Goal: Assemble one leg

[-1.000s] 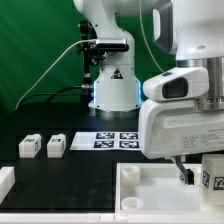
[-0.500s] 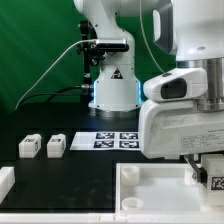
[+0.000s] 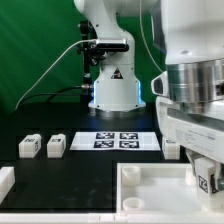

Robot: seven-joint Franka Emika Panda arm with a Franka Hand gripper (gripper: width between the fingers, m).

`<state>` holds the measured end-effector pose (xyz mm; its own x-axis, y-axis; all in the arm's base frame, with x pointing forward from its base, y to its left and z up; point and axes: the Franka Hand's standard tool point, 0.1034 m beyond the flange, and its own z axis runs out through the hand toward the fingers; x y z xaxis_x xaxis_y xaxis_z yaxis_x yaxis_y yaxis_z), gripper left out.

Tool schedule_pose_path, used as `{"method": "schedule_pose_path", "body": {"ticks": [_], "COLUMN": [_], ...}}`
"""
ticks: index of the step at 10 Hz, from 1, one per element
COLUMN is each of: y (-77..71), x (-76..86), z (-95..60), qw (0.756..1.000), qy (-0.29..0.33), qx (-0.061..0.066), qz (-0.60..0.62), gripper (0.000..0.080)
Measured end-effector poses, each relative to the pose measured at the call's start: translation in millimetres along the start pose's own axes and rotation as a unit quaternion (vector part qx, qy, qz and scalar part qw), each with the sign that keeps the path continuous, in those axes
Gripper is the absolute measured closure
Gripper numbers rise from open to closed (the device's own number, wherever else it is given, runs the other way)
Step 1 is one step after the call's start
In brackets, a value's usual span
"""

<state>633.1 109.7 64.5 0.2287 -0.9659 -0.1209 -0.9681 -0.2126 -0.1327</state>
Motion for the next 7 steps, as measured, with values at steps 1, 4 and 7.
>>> {"method": "schedule_pose_path", "body": {"ticks": [1,4,7], "y": [0.9,0.8,-3.6], "x": [0.0,-2.4,-5.7], "z": [0.2,1.8,-3.5], "qw": [0.997,0.982,0.997], "qy": [-0.015,-0.030,-0.030], "qx": [0.002,0.002,0.013], "qz": [0.075,0.188,0.071], "gripper": [0.0507,0.0326,0.0161]}}
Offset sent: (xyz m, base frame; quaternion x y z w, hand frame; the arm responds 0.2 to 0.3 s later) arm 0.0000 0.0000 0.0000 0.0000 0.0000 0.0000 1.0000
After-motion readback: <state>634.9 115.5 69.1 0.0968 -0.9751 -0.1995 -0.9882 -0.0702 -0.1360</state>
